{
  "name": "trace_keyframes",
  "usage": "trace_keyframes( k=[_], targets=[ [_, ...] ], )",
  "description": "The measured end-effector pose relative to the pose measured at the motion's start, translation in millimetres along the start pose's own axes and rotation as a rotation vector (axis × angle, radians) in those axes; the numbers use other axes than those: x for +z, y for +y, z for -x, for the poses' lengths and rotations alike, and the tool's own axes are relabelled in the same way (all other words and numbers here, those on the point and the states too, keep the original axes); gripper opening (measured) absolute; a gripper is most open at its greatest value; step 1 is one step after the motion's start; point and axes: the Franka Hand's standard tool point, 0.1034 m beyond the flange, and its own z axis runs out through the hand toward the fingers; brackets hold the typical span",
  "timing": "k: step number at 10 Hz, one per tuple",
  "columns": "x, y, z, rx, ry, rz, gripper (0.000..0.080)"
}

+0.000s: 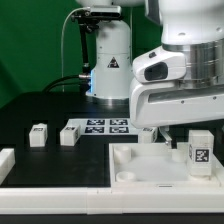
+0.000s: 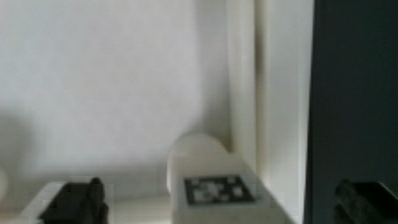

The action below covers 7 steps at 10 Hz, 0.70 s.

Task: Assemble one leg

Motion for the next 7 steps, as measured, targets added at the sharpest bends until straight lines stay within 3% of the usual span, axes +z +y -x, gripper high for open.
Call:
trace_keyframes(
  k=[5,7],
  targets=[
    [-5.8,2.3,-9.4,-0.012,0.025,-0.002,0.0649],
    [-4.5,4.9,-9.2,-0.019,0.023,-0.002,0.0397]
  ],
)
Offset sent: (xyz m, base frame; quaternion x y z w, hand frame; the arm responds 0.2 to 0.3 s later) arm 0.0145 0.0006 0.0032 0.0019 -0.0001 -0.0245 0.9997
